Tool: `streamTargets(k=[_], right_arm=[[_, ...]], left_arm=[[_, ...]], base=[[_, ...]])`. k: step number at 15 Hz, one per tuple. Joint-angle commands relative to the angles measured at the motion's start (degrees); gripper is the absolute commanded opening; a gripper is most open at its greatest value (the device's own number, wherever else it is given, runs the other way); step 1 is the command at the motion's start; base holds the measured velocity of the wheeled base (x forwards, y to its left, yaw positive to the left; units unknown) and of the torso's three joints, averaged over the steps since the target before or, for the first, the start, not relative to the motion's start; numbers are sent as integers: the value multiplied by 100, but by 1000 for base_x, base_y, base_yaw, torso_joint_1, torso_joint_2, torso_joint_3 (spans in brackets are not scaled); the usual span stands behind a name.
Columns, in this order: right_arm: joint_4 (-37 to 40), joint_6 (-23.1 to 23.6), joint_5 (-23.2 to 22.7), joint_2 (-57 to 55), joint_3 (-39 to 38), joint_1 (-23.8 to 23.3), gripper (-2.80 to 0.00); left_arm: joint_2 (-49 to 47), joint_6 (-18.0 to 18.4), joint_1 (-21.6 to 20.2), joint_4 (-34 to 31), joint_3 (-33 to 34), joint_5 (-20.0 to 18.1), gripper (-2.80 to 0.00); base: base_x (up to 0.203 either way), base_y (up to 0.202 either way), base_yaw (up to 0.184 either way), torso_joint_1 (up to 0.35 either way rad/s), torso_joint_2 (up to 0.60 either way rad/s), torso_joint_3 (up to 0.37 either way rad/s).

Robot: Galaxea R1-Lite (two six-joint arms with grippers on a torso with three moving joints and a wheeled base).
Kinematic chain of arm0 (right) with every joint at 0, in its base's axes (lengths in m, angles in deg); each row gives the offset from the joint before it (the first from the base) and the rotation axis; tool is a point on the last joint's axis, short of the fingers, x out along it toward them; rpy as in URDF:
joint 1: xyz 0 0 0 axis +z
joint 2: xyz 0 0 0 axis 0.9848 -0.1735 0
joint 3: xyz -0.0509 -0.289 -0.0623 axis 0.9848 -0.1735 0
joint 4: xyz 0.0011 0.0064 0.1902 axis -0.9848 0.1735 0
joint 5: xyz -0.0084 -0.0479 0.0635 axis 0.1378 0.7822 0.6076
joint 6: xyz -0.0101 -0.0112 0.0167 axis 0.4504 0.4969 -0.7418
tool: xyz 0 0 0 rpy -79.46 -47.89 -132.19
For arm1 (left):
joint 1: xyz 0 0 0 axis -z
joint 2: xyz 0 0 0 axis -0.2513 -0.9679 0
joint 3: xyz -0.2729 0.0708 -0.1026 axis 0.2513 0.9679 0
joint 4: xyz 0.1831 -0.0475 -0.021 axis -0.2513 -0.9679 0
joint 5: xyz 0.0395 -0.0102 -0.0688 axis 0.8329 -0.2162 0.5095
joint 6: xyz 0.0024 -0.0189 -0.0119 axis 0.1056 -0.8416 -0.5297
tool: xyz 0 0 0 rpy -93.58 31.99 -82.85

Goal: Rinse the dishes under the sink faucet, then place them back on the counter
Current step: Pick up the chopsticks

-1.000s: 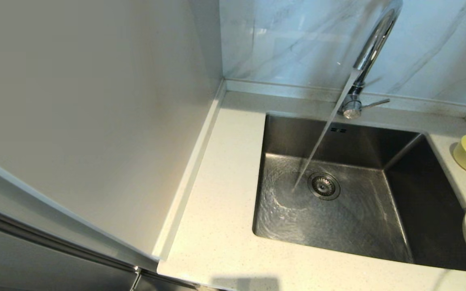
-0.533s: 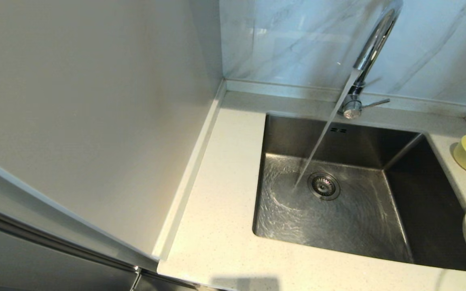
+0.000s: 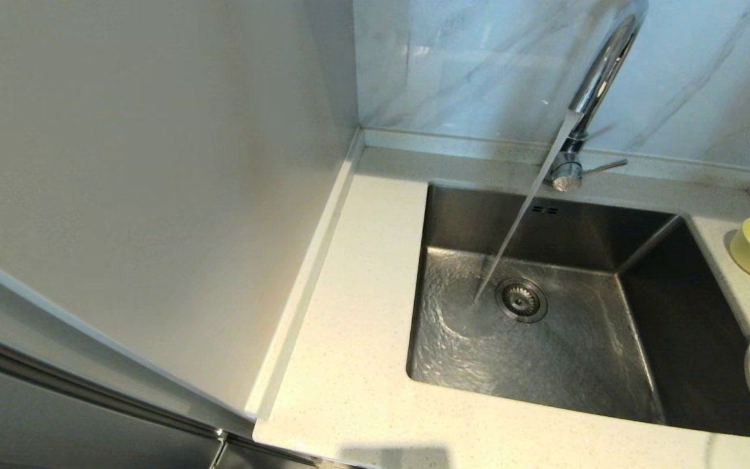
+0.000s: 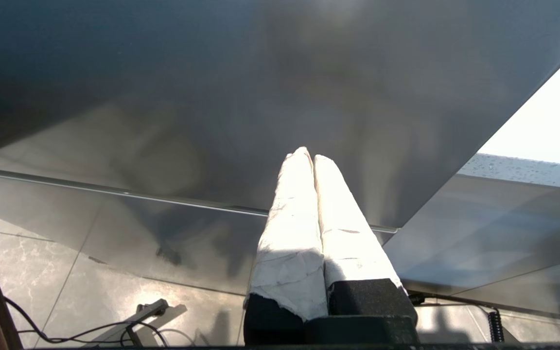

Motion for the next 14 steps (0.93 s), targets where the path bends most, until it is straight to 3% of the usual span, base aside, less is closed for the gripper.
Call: streamTargets(k=[1, 14], right_arm=[[-35, 11, -7, -189, -17, 5, 0], [-312, -12, -5, -510, -211, 77, 0]], left_arm=[[0, 0, 0, 0, 0, 1, -280], [0, 0, 0, 0, 0, 1, -280]], base=[[0, 0, 0, 0, 0, 0], [0, 0, 0, 0, 0, 0]])
